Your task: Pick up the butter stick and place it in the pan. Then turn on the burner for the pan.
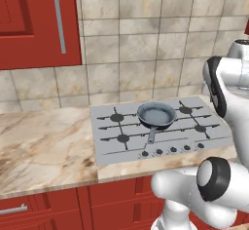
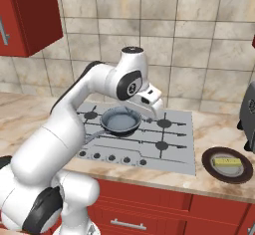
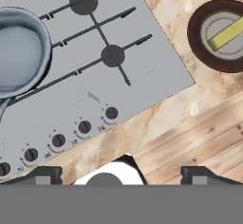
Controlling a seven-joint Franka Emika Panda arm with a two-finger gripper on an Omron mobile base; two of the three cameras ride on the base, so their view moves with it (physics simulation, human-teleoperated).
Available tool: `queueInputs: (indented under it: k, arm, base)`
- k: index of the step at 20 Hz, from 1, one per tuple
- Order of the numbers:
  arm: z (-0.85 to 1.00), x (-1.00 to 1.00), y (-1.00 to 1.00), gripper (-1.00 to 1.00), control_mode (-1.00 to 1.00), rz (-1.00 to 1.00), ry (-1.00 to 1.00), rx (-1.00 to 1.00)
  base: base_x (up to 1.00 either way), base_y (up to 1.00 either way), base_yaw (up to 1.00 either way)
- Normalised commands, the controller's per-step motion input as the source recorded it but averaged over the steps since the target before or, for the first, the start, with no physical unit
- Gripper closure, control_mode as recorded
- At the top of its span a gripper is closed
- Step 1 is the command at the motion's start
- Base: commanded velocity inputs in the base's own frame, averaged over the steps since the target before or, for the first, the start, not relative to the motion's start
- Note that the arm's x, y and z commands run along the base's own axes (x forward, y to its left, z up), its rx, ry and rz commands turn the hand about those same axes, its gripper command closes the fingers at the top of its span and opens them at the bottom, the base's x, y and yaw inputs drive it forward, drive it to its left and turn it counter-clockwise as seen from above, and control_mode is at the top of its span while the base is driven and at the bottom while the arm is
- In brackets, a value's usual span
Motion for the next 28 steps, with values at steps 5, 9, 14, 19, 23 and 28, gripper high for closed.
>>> queueInputs:
  k: [5,9,14,19,23,28]
  arm:
    - [-0.24,0.0,-0.43,-1.0,-1.0,-0.28,0.01,0.0]
    - [-0.27,0.0,-0.5,-1.0,-1.0,-0.25,0.0,0.0]
    - [-0.29,0.0,-0.64,-1.0,-1.0,-0.17,0.0,0.05]
    - [-0.2,0.0,-0.75,-1.0,-1.0,-0.08,0.0,0.13]
    - [-0.19,0.0,-0.55,-1.0,-1.0,-0.07,0.0,0.04]
    - [-0.24,0.0,-0.36,-1.0,-1.0,-0.07,0.01,0.0]
  base:
    - [0.0,0.0,0.0]
    - [0.0,0.0,0.0]
    - [0.0,0.0,0.0]
    - [0.0,0.0,0.0]
    - [0.0,0.0,0.0]
    - [0.0,0.0,0.0]
